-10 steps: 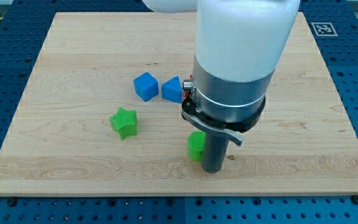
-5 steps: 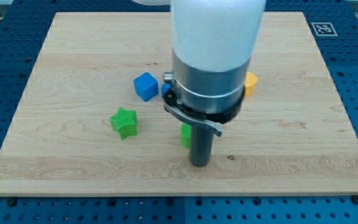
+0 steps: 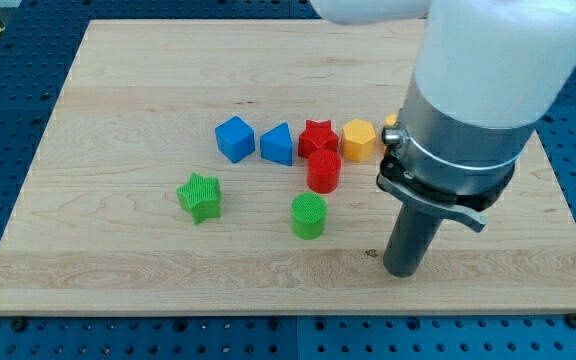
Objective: Move the green circle right to the green star
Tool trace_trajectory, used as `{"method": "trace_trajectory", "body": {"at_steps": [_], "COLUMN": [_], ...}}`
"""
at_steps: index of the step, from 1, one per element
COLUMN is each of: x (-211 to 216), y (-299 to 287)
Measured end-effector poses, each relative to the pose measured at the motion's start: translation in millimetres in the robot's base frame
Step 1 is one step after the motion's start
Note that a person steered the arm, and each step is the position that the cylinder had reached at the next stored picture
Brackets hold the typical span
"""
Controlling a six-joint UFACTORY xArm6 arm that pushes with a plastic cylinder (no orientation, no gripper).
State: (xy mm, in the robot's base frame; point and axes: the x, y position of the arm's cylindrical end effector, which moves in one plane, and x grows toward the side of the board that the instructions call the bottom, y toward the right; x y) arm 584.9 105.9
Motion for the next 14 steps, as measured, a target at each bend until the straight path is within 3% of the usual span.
{"method": "trace_trajectory", "body": {"at_steps": [2, 3, 6, 7, 9, 14], "x": [-36.0, -37.8, -47.6, -49.6, -8.0, -29.0], "y": [-32.9, -35.3, -114.3, -113.9, -113.4, -145.4]}}
